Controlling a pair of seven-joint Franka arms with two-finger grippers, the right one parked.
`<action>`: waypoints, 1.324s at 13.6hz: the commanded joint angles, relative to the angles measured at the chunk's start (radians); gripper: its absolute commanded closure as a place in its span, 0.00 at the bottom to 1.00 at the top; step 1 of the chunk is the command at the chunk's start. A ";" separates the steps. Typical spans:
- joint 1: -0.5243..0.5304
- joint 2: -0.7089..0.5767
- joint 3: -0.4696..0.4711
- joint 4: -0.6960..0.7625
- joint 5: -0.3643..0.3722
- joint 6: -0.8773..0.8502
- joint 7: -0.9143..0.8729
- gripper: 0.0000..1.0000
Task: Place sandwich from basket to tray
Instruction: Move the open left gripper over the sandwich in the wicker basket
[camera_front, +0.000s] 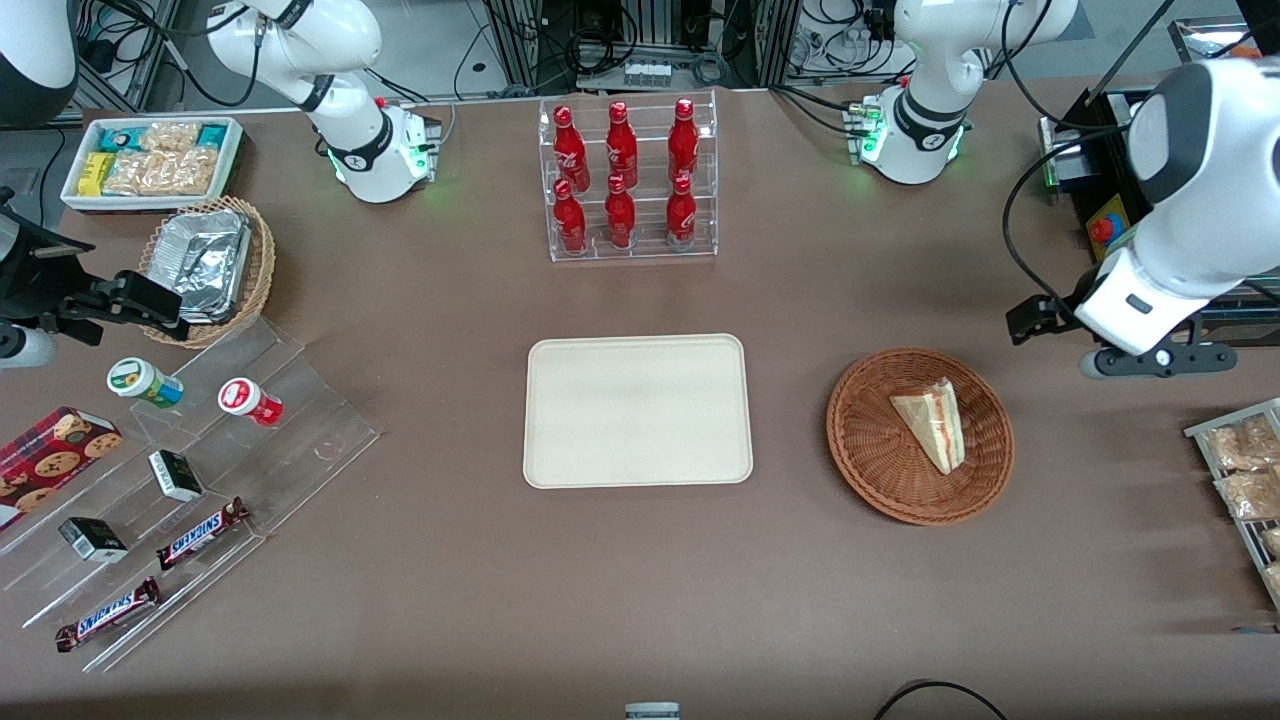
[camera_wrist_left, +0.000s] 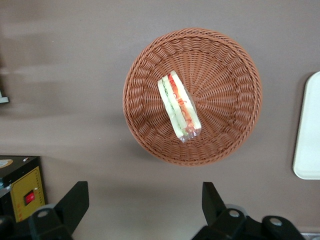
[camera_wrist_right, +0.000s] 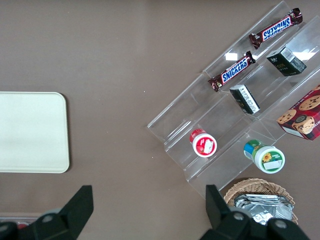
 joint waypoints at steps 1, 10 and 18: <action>0.033 -0.015 -0.008 -0.083 0.000 0.097 -0.023 0.00; 0.025 0.052 -0.009 -0.142 -0.049 0.217 -0.171 0.00; -0.039 0.166 -0.009 -0.140 -0.118 0.307 -0.258 0.00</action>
